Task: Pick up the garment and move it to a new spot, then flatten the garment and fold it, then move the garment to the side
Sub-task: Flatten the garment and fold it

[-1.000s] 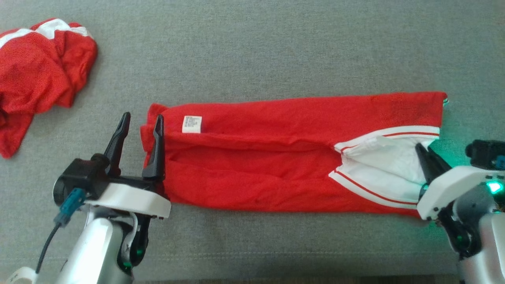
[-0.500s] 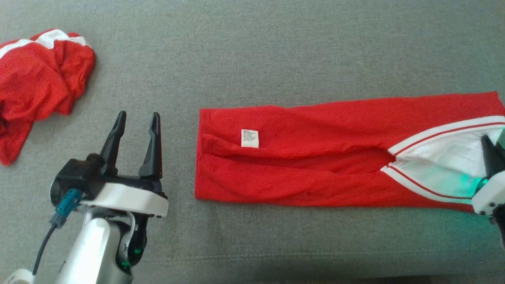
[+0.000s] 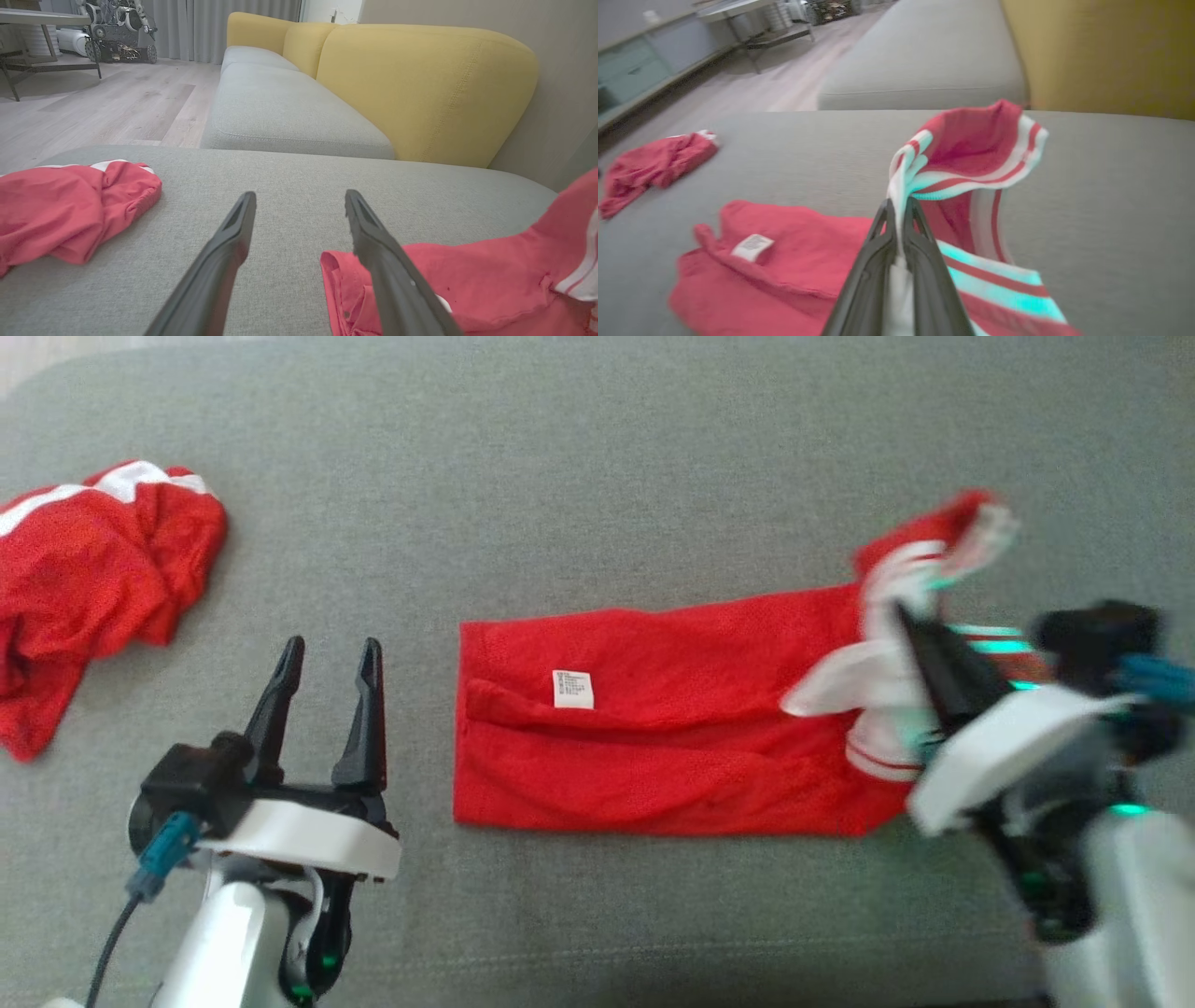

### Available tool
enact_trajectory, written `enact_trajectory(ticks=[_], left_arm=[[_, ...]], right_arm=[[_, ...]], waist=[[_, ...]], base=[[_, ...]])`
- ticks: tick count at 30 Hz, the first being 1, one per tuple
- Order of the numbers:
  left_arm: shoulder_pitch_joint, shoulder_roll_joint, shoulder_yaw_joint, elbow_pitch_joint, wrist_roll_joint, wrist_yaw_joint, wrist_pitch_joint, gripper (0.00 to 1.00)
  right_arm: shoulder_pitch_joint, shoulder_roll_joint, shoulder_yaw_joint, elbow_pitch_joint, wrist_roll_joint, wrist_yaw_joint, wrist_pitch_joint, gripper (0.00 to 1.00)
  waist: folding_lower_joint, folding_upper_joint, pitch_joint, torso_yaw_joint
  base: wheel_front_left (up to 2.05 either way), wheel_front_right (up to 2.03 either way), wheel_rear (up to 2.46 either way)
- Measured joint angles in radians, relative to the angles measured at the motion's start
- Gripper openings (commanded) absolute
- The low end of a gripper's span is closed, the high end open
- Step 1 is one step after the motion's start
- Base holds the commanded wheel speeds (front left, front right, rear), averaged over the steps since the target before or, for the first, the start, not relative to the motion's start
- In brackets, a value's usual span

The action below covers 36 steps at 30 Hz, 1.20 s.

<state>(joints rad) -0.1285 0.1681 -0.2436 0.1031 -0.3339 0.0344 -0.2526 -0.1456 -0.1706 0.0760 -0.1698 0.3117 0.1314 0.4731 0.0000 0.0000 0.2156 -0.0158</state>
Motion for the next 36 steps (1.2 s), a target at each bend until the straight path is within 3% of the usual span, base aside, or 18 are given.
enact_trajectory(ticks=[4, 8, 17, 23, 24, 25, 26, 29, 36], left_arm=[[0.001, -0.006, -0.006, 0.006, 0.007, -0.001, 0.0, 1.0], [0.001, -0.012, -0.013, 0.018, 0.007, -0.01, 0.0, 1.0], [0.001, -0.024, -0.031, 0.03, 0.007, -0.018, 0.0, 1.0], [-0.001, -0.034, -0.031, 0.032, 0.007, -0.022, 0.0, 1.0], [-0.003, -0.036, -0.031, 0.033, 0.007, -0.026, 0.0, 1.0], [-0.005, -0.038, -0.031, 0.034, 0.007, -0.026, 0.0, 1.0], [-0.005, -0.038, -0.031, 0.034, 0.007, -0.026, 0.0, 1.0], [-0.013, -0.042, -0.028, 0.035, 0.016, -0.027, 0.0, 1.0], [-0.019, -0.043, -0.011, 0.036, 0.018, -0.031, 0.0, 1.0]], right_arm=[[-0.043, 0.046, 0.153, 0.045, 0.035, 0.0, -0.008, 0.0], [-0.091, 0.092, 0.313, 0.187, 0.096, 0.0, -0.076, 0.0], [-0.207, 0.1, 0.491, 0.435, 0.265, 0.0, -0.294, 0.0], [-0.304, 0.099, 0.599, 0.579, 0.351, 0.0, -0.383, 0.02], [-0.316, 0.099, 0.617, 0.596, 0.368, 0.0, -0.398, 0.35], [-0.329, 0.098, 0.635, 0.611, 0.382, 0.0, -0.409, 0.9], [-0.329, 0.098, 0.635, 0.611, 0.382, 0.0, -0.409, 1.0], [-0.381, 0.098, 0.699, 0.637, 0.419, 0.0, -0.483, 1.0], [-0.449, 0.098, 0.741, 0.608, 0.425, 0.0, -0.597, 1.0]], waist=[[0.0, 0.0, -0.014, 0.019], [0.0, 0.0, -0.024, 0.059], [0.0, 0.0, -0.012, 0.129], [0.0, 0.0, 0.016, 0.15], [0.0, 0.0, 0.021, 0.152], [0.0, 0.0, 0.025, 0.154], [0.0, 0.0, 0.025, 0.154], [0.0, 0.0, 0.039, 0.154], [0.0, 0.0, 0.045, 0.134]], base=[[0.0, 0.0, 0.0], [0.0, 0.0, 0.0], [0.0, 0.0, 0.0], [0.0, 0.0, 0.0], [0.0, 0.0, 0.0], [0.0, 0.0, 0.0], [0.0, 0.0, 0.0], [0.0, 0.0, 0.0], [0.0, 0.0, 0.0]])
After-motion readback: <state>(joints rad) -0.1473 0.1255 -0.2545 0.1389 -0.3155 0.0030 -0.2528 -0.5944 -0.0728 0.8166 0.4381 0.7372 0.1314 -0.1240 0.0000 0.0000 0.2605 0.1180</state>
